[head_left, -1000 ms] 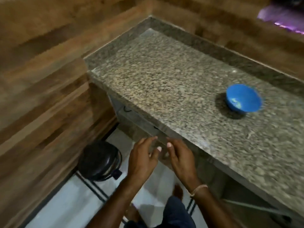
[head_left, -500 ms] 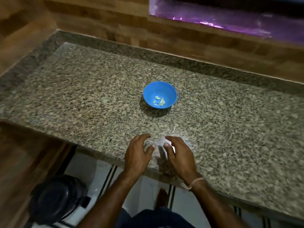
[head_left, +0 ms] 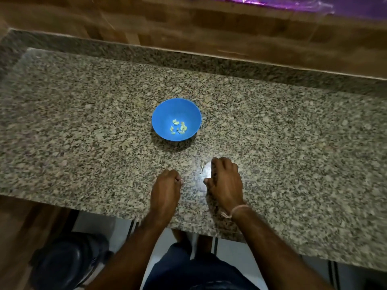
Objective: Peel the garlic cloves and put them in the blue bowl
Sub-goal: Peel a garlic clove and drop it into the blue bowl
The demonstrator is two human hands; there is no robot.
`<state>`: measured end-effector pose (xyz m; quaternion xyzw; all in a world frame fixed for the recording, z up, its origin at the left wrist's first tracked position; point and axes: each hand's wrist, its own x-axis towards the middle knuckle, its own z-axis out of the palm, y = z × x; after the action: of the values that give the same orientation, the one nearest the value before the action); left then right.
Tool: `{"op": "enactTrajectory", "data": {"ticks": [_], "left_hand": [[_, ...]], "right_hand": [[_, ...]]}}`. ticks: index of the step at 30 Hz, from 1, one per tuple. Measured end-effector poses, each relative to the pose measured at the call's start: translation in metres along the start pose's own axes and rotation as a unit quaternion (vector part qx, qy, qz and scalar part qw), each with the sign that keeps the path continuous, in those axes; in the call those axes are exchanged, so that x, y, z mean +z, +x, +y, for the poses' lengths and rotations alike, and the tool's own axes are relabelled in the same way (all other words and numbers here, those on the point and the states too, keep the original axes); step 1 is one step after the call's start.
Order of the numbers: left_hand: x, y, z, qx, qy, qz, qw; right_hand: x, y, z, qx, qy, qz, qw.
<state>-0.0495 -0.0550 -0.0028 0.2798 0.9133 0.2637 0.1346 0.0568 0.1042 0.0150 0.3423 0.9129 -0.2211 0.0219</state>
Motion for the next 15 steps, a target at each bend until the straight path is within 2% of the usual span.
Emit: {"op": "enactTrajectory", "data": {"ticks": [4,9,12,15], "left_hand": [[-0.009,0.003,0.006,0.016,-0.039,-0.004,0.999],[-0.047,0.051,0.040,0.034,-0.129,0.094,0.987],[-0.061,0.095,0.050,0.043,-0.129,0.115,0.984],[-0.066,0.126,0.048,0.037,-0.061,0.096,0.993]], "right_hand": [[0.003,0.008,-0.005,0.008,-0.012,0.008,1.000],[0.003,0.017,-0.007,0.012,-0.022,0.003,1.000],[0.005,0.017,-0.007,0.020,-0.009,0.005,1.000],[0.006,0.017,-0.006,0.029,0.012,0.019,0.999]]}}
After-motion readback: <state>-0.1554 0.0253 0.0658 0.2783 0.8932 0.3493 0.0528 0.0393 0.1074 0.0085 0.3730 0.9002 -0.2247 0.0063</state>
